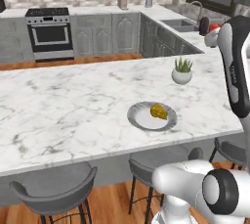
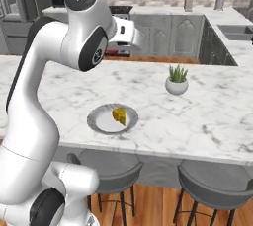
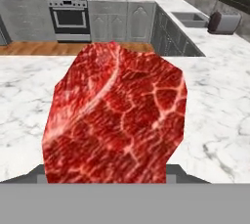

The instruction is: Take the cheese, steak, and avocado from the fridge and place them on the plate on the dining counter to create an appetizer plate.

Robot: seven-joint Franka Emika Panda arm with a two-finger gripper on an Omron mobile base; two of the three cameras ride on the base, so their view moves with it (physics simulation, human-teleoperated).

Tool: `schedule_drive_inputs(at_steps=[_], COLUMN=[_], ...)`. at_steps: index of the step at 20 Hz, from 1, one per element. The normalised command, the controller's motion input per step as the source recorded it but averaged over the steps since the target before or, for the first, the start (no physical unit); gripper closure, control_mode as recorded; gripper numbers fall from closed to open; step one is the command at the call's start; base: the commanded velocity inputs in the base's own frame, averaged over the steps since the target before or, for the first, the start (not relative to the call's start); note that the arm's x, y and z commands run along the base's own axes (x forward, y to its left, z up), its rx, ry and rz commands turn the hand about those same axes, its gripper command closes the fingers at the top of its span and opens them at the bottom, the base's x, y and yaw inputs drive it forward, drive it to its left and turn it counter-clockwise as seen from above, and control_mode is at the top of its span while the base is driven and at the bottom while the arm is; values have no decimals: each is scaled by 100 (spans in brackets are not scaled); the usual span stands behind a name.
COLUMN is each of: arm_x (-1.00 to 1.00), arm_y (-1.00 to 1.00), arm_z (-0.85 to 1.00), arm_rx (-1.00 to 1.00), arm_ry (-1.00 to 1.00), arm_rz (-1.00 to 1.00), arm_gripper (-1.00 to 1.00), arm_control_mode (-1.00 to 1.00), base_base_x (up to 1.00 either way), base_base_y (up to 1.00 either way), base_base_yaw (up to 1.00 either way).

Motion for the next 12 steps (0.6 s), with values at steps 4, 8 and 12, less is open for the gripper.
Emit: schedule_drive_inputs(at_steps=[4, 8, 12], arm_x=[0, 0, 12], arm_y=[0, 0, 8], arm_z=[0, 0, -9], arm_rx=[0, 0, 0], arm_ry=[0, 0, 0], arm_rz=[0, 0, -4], arm_gripper=[100, 100, 100], arm_control_mode=[100, 100, -100], base_base_x=[69, 66, 25], base_base_y=[79, 62, 17], base_base_yaw=[-15, -18, -6])
